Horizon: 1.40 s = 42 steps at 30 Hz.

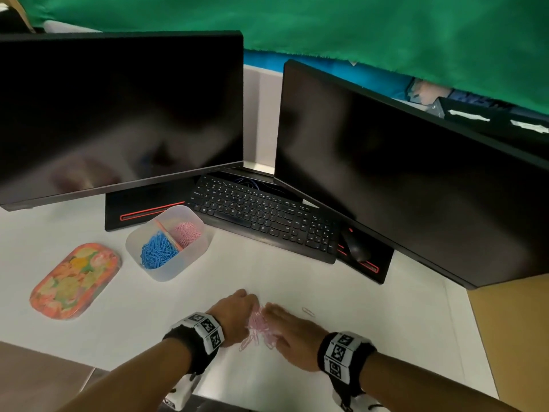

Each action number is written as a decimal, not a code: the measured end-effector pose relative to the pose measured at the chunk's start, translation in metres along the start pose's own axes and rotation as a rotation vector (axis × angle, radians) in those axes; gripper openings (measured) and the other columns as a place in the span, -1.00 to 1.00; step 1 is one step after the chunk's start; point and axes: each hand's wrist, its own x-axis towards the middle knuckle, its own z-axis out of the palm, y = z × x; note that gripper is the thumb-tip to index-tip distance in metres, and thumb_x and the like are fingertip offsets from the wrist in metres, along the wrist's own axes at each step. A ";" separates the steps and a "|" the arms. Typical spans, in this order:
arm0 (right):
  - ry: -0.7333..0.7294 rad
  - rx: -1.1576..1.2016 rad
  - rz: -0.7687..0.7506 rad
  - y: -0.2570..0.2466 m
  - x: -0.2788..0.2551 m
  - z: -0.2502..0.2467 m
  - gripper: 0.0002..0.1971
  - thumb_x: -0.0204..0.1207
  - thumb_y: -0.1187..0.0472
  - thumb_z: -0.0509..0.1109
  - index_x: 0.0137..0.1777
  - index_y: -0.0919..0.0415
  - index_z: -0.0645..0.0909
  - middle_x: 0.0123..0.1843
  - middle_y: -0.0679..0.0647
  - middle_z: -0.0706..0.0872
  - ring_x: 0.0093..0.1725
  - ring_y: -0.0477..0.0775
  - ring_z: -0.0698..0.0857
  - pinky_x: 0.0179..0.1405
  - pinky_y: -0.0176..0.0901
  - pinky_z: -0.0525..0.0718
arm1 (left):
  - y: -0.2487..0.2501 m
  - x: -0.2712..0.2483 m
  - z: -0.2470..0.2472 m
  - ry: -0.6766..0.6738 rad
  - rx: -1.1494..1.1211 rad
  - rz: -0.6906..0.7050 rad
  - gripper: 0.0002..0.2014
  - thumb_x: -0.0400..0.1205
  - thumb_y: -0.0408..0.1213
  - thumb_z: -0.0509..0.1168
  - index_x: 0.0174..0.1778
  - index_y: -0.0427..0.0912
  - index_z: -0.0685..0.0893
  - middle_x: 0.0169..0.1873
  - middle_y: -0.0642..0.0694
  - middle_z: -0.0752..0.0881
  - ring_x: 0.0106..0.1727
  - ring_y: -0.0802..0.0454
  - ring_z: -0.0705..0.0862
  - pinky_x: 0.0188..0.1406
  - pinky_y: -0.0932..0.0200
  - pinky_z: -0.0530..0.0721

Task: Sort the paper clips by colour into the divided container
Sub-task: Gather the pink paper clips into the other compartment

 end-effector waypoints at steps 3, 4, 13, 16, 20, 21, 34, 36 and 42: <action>0.211 0.106 0.117 0.021 -0.021 -0.012 -0.45 0.64 0.23 0.18 0.63 0.04 0.20 0.63 -0.04 0.29 0.60 0.00 0.31 0.54 -0.34 0.25 | -0.001 -0.003 -0.001 0.002 -0.019 -0.002 -0.47 0.47 -0.20 0.38 0.35 0.05 0.40 0.23 0.01 0.45 0.18 -0.06 0.64 0.08 0.15 0.62; 0.280 0.116 0.196 0.032 -0.028 -0.016 -0.46 0.63 0.25 0.21 0.60 0.02 0.26 0.55 -0.04 0.36 0.54 0.01 0.40 0.48 -0.34 0.36 | -0.005 -0.007 -0.003 0.024 -0.022 -0.033 -0.38 0.44 -0.13 0.43 0.40 0.05 0.34 0.26 0.00 0.43 0.18 -0.05 0.62 0.09 0.14 0.63; 0.222 0.179 0.405 0.030 -0.023 0.003 -0.42 0.50 0.40 0.20 0.52 0.07 0.27 0.45 0.06 0.37 0.41 0.09 0.50 0.43 -0.19 0.47 | 0.019 -0.019 0.004 -0.092 0.120 -0.076 -0.02 0.22 0.08 0.62 0.43 -0.10 0.20 0.23 -0.07 0.34 0.07 -0.12 0.67 0.02 0.01 0.73; 0.185 0.195 0.329 0.012 -0.003 0.009 -0.46 0.48 0.36 0.28 0.47 0.10 0.34 0.38 0.08 0.43 0.36 0.12 0.53 0.40 -0.12 0.50 | 0.033 -0.015 0.006 -0.068 0.049 -0.059 -0.18 0.33 -0.03 0.57 0.39 -0.14 0.27 0.20 -0.08 0.38 0.04 -0.15 0.68 -0.01 0.03 0.70; 0.187 0.243 0.293 0.013 -0.006 -0.002 -0.50 0.43 0.33 0.37 0.38 0.09 0.44 0.23 0.02 0.49 0.24 0.02 0.57 0.31 -0.14 0.58 | 0.031 -0.019 0.003 -0.035 0.031 -0.023 -0.30 0.48 -0.13 0.43 0.47 -0.17 0.25 0.26 -0.11 0.39 -0.01 -0.03 0.53 0.03 0.08 0.63; 0.207 0.256 0.345 0.021 -0.015 -0.007 -0.51 0.43 0.37 0.35 0.36 0.08 0.44 0.19 -0.01 0.46 0.20 -0.01 0.56 0.27 -0.17 0.60 | 0.024 -0.021 0.003 -0.023 0.004 -0.045 -0.27 0.46 -0.11 0.45 0.48 -0.13 0.23 0.25 -0.09 0.38 0.00 -0.06 0.59 -0.01 0.10 0.65; 0.326 0.281 0.477 0.021 -0.024 0.021 -0.83 0.45 0.31 0.34 0.02 0.15 0.57 -0.09 0.00 0.61 -0.11 0.02 0.58 -0.04 -0.30 0.59 | 0.017 -0.010 0.008 -0.052 -0.041 -0.043 -0.63 0.47 -0.32 0.31 0.19 -0.16 0.45 0.11 -0.16 0.60 0.04 -0.14 0.66 -0.12 0.12 0.55; 0.333 0.315 0.422 0.006 -0.010 0.017 -0.86 0.44 0.30 0.34 -0.03 0.11 0.52 -0.18 -0.07 0.57 -0.13 0.01 0.56 -0.05 -0.25 0.60 | 0.022 -0.008 0.008 -0.041 -0.062 -0.031 -0.66 0.47 -0.31 0.30 0.16 -0.16 0.48 0.10 -0.17 0.61 0.04 -0.15 0.66 -0.09 0.12 0.57; 0.194 0.158 0.353 0.012 -0.009 -0.009 -0.25 0.31 0.13 0.56 0.42 -0.05 0.22 0.33 0.03 0.37 0.20 0.07 0.56 0.18 -0.14 0.64 | 0.023 -0.019 0.003 -0.107 -0.047 -0.081 -0.08 0.37 -0.06 0.55 0.54 -0.01 0.13 0.30 -0.10 0.40 0.16 -0.16 0.66 0.07 0.02 0.70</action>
